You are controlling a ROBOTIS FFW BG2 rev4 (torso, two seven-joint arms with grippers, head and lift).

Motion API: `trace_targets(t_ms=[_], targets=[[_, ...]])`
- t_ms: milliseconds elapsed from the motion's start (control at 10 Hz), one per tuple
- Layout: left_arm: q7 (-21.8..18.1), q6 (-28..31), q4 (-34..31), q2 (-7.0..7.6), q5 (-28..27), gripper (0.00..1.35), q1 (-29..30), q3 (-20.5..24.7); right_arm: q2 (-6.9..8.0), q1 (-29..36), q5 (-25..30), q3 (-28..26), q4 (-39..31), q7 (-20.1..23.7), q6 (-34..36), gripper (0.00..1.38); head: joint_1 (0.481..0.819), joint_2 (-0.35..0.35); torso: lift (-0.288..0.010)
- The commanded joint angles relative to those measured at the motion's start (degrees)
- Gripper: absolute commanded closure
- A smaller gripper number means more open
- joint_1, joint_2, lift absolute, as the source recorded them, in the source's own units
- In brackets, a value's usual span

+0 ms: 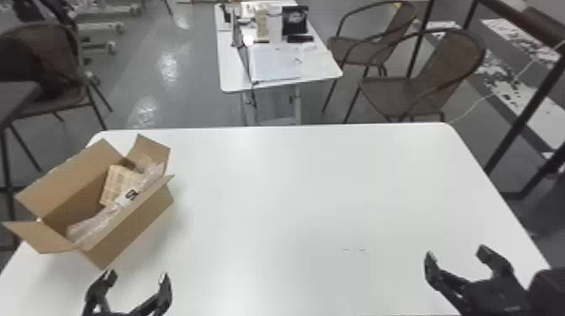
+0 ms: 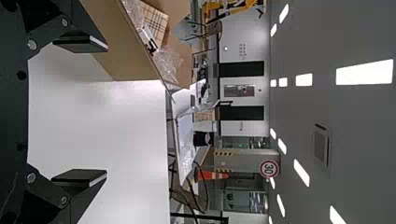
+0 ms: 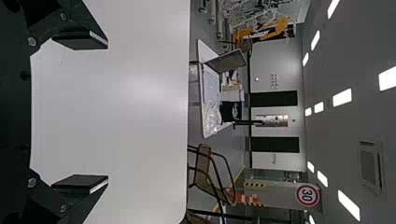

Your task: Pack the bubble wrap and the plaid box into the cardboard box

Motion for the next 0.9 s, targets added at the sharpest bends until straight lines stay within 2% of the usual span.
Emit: trace_targets(t_ms=[0, 300, 600, 800], targets=[[0.1, -0.4, 0.0, -0.15, -0.5, 0.32, 0.2, 0.4, 0.1, 0.3, 0.1, 0.0, -0.2, 0.0, 0.0, 0.27, 0.695, 0.057, -0.065], [1.2, -1.8, -0.1, -0.15, -1.9, 0.32, 1.3, 2.0, 1.06, 2.0, 0.8, -0.1, -1.4, -1.1, 0.1, 0.27, 0.695, 0.071, -0.065], [2.2, -2.0, -0.2, -0.15, -2.3, 0.32, 1.4, 1.8, 1.06, 2.1, 1.2, 0.0, -1.5, -1.1, 0.2, 0.27, 0.695, 0.091, -0.065], [2.8, -2.7, -0.2, -0.15, -2.5, 0.31, 1.7, 2.1, 1.06, 2.1, 3.3, 0.0, -2.5, -1.1, 0.4, 0.27, 0.695, 0.095, -0.065]])
